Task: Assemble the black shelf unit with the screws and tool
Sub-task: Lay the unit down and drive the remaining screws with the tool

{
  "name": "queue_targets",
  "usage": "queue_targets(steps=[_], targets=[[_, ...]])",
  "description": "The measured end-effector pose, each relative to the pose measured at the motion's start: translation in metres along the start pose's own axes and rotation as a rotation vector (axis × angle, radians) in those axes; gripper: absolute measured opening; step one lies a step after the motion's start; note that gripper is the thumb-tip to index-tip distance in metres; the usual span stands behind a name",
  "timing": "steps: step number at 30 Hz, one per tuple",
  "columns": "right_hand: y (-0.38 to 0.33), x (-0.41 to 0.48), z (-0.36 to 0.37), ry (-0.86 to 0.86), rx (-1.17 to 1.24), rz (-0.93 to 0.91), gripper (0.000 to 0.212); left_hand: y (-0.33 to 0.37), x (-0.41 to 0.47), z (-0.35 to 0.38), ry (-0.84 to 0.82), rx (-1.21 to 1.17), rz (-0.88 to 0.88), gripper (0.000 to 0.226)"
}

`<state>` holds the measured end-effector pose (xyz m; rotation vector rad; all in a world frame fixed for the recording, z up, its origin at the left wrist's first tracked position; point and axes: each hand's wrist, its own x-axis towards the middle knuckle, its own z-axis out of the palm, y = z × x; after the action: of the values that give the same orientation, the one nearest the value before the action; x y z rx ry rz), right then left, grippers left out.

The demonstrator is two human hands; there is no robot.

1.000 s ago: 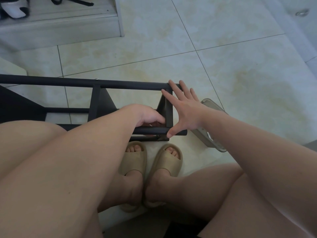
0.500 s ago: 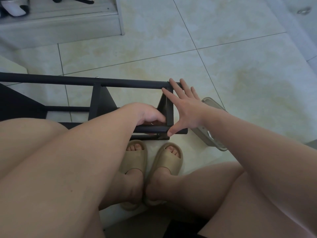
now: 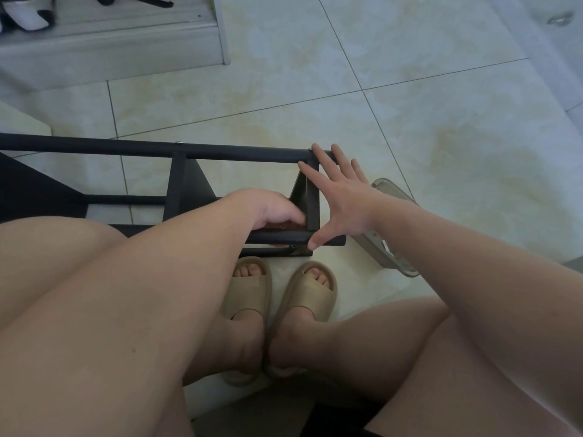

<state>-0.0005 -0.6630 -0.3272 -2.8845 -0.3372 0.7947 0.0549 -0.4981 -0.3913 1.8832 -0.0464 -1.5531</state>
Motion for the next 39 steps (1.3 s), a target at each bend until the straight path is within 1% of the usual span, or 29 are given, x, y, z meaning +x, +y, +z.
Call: queue_targets(steps=[2,8,11,14,20,23,29,32,34,39], targets=[[0.0002,0.0001,0.0001,-0.001,0.002,0.0,0.15,0.0004,-0.0005,0.0005,0.015,0.01,-0.009,0.029],[-0.0001,0.0005,0.001,0.0,0.003,0.0,0.15,-0.002,-0.0037,-0.0022,-0.034,-0.054,-0.013,0.025],[-0.0002,0.0008,0.0021,0.002,-0.003,-0.002,0.15,0.0006,-0.0036,0.0008,0.004,-0.013,0.002,0.031],[0.0001,0.0012,0.0018,0.002,0.0,0.0,0.15,0.0014,-0.0019,0.0017,0.03,0.019,-0.007,0.03],[-0.0002,0.0014,0.0018,0.001,0.004,-0.001,0.15,-0.0033,-0.0016,-0.0052,-0.096,-0.061,-0.029,0.02],[0.0001,0.0012,0.0007,-0.001,0.003,-0.002,0.15,-0.0017,0.0011,-0.0029,-0.054,-0.041,-0.03,0.023],[-0.0001,0.0006,0.0002,-0.002,0.002,0.0,0.15,-0.0007,-0.0022,-0.0028,-0.028,0.017,-0.026,0.028],[-0.001,0.0004,-0.0002,-0.003,0.005,-0.002,0.149,-0.0015,-0.0029,-0.0036,-0.078,-0.05,-0.013,0.019],[-0.0011,0.0002,-0.0004,-0.002,0.004,-0.001,0.149,-0.001,-0.0024,-0.0018,-0.056,-0.043,-0.005,0.016],[-0.0014,0.0005,0.0001,0.0,0.003,0.002,0.15,-0.0002,-0.0006,0.0003,0.027,0.023,0.012,0.029]])
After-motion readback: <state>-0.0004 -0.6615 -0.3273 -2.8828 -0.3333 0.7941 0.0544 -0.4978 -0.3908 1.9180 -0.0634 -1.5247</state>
